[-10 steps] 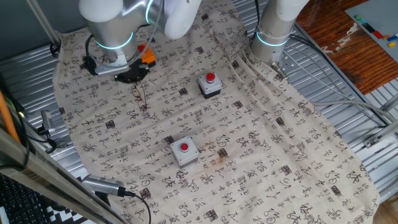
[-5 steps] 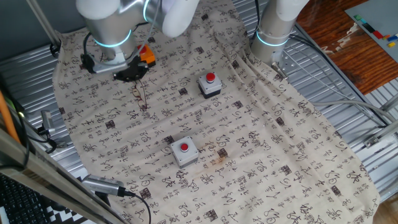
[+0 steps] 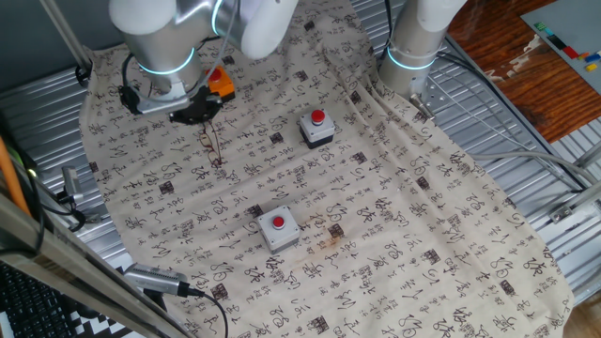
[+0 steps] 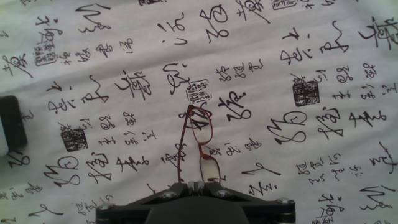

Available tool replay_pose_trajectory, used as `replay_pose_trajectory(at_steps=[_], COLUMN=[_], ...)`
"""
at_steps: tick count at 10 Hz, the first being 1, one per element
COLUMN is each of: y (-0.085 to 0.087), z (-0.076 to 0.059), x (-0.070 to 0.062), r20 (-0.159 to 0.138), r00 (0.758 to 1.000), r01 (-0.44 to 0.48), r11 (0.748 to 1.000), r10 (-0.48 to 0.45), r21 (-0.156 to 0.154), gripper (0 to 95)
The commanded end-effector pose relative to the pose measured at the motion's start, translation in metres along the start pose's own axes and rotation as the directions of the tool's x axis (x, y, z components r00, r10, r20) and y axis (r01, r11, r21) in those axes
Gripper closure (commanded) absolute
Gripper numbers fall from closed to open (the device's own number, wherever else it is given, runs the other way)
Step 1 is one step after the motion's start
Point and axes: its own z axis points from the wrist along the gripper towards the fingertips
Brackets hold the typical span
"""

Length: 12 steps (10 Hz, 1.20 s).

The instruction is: Unfold the leg of the glasses (with one hand)

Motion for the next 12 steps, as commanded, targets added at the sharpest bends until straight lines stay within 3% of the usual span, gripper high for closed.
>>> replay_pose_trajectory(at_steps=[1, 2, 5, 12], y=[0.000, 0.001, 0.001, 0.004], z=[-0.001, -0.005, -0.017, -0.027], x=[-0.001, -0.003, -0.016, -0.058], r20=[0.053, 0.076, 0.076, 0.099], r00=[0.997, 0.993, 0.991, 0.973], r01=[-0.052, -0.087, -0.114, -0.209], r11=[0.999, 0.996, 0.993, 0.978], r10=[0.052, 0.087, 0.114, 0.209], r21=[-0.002, -0.004, -0.002, -0.016], gripper=[95.0, 95.0, 95.0, 95.0])
